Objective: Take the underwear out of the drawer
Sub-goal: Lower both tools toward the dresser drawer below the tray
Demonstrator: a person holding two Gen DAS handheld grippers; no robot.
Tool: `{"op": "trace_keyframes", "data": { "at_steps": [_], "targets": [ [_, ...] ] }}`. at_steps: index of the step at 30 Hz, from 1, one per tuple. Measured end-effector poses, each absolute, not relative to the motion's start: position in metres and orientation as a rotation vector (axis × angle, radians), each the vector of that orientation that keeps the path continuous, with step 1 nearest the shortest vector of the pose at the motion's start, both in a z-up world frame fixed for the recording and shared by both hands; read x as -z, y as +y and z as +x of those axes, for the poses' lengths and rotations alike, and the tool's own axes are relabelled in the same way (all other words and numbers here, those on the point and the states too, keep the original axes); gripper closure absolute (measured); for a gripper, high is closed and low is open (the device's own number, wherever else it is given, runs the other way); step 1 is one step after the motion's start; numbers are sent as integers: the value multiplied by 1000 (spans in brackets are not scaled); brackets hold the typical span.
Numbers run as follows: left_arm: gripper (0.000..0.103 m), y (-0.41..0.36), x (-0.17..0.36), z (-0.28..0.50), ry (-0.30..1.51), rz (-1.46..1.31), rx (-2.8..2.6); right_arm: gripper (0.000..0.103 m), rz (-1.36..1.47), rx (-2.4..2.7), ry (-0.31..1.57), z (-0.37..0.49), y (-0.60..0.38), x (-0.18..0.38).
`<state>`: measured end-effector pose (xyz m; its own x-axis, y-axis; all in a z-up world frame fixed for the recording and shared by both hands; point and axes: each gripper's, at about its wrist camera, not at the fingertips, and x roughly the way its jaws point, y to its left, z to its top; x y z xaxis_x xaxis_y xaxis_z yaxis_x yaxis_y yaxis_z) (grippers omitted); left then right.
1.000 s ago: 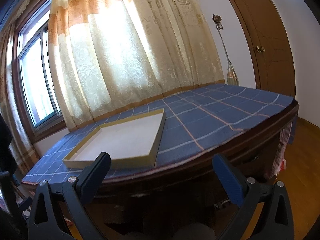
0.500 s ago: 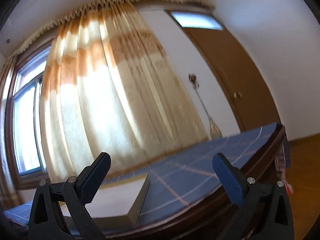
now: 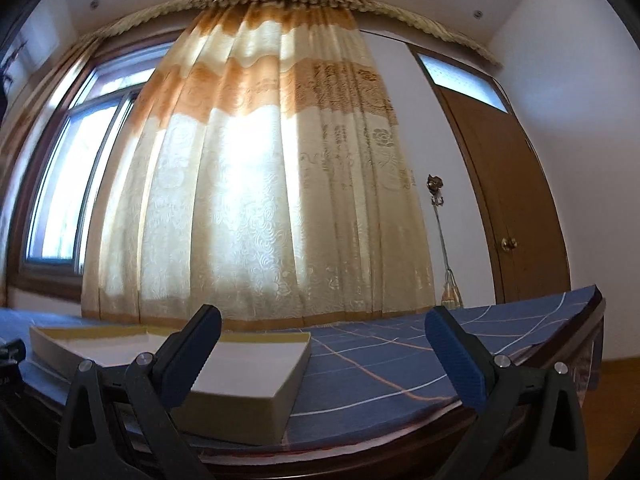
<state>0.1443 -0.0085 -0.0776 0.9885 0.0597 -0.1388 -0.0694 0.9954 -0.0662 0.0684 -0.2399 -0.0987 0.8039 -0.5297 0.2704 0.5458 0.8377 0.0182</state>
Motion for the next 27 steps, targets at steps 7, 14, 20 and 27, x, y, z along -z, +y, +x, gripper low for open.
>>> {"op": "trace_keyframes", "data": {
  "at_steps": [7,14,20,27],
  "targets": [
    [0,-9,84,151,39,-113,-95,0,-92,596,-274,74,-236,104],
    [0,-10,88,141,12,-131,-107,0,-87,623,-237,73,-237,106],
    [0,-9,88,129,31,-109,-120,0,-63,634,-212,62,-236,104],
    [0,-12,93,105,-1,-40,-137,0,-72,619,-209,39,-227,106]
  ]
}}
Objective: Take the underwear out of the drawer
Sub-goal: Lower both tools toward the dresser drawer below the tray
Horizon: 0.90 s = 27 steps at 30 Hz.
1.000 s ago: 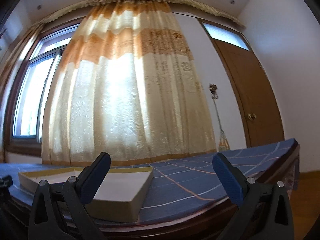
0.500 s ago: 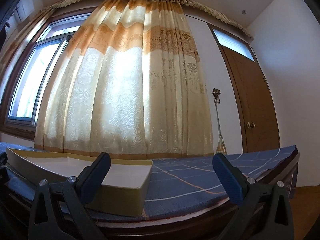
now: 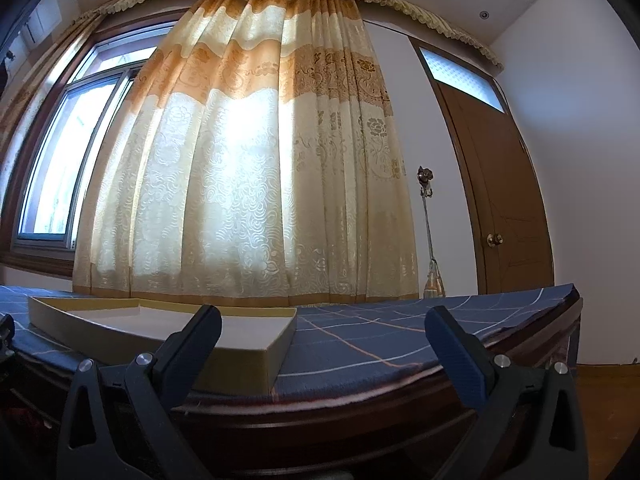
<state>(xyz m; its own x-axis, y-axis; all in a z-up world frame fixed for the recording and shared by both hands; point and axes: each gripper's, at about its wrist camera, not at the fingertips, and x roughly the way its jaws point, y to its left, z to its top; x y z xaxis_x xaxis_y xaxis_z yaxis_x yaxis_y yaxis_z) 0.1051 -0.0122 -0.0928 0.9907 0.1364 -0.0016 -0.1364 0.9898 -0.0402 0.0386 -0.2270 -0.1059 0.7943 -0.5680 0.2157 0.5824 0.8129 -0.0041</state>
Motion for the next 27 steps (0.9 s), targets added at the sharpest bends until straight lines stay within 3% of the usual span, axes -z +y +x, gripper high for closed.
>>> {"op": "trace_keyframes", "data": {
  "at_steps": [13,16,27],
  "targets": [
    [0,2,86,93,82,-30,-111,0,-77,604,-184,16,-218,105],
    [0,-4,82,102,155,37,-77,0,-59,587,-144,18,-220,99],
    [0,-27,91,97,147,280,5,0,18,499,65,20,-223,105]
  ]
}}
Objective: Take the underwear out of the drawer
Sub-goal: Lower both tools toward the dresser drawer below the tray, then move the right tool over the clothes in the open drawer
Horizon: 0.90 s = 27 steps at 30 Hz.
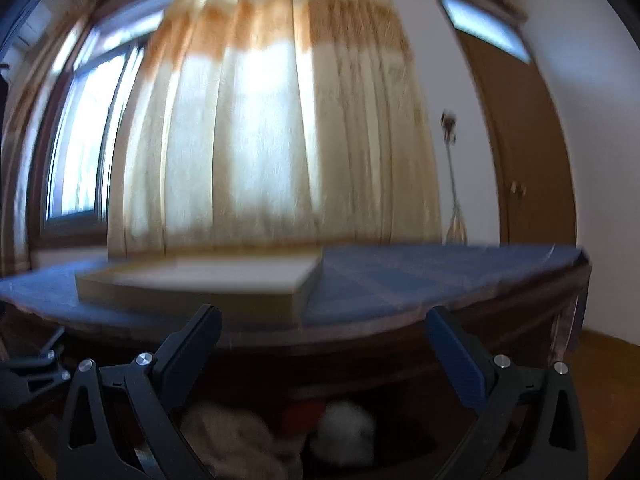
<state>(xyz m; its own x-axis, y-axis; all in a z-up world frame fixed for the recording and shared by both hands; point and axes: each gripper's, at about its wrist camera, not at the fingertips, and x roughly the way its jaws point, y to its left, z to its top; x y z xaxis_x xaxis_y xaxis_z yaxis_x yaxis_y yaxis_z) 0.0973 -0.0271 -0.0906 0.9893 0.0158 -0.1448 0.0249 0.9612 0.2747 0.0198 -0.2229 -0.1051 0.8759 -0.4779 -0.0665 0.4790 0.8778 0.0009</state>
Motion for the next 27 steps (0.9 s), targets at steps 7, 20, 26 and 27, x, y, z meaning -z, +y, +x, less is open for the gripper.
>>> {"op": "trace_keyframes", "data": {
  "at_steps": [7,20,26,27],
  "targets": [
    [0,-49,103,99,174,393,73,0,61,452,401,61,-238,138],
    [0,-44,107,92,242,324,66,0,64,427,546,59,-242,147],
    [0,-39,107,81,268,321,61,0,67,405,574,48,-239,147],
    [0,-39,107,79,273,323,57,0,68,400,579,46,-239,147]
  ]
}}
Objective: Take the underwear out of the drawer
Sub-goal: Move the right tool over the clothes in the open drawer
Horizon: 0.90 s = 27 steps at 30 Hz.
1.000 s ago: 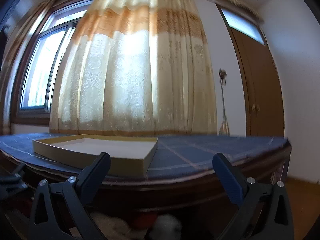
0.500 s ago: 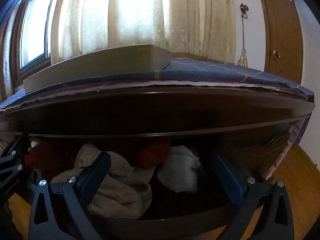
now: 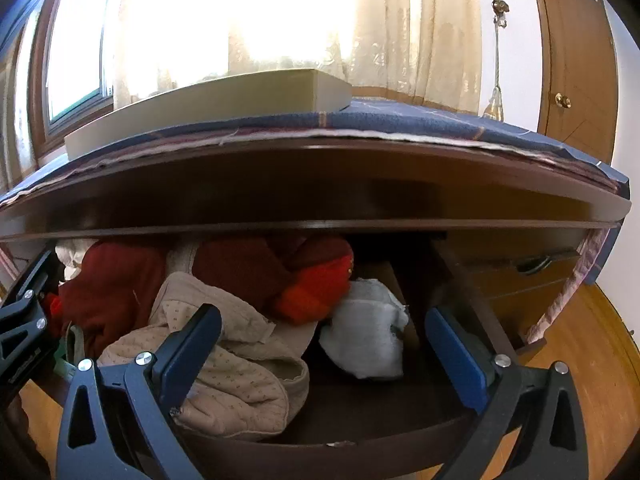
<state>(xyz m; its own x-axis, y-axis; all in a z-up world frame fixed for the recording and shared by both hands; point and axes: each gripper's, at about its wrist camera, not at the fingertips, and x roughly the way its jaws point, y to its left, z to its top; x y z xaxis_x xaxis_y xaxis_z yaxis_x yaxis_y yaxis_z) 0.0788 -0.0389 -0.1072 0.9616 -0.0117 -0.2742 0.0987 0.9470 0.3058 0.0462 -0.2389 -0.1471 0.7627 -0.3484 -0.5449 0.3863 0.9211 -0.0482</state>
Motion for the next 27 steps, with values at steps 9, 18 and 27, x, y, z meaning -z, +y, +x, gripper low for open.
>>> {"op": "trace_keyframes", "data": {
  "at_steps": [9,18,27],
  "targets": [
    [0,-31,107,55,310,336,31,0,81,331,641,26,-235,150],
    [0,-23,108,24,336,349,40,0,106,238,721,-1,-235,154],
    [0,-15,108,5,375,369,77,0,108,156,782,-21,-233,151]
  ]
}}
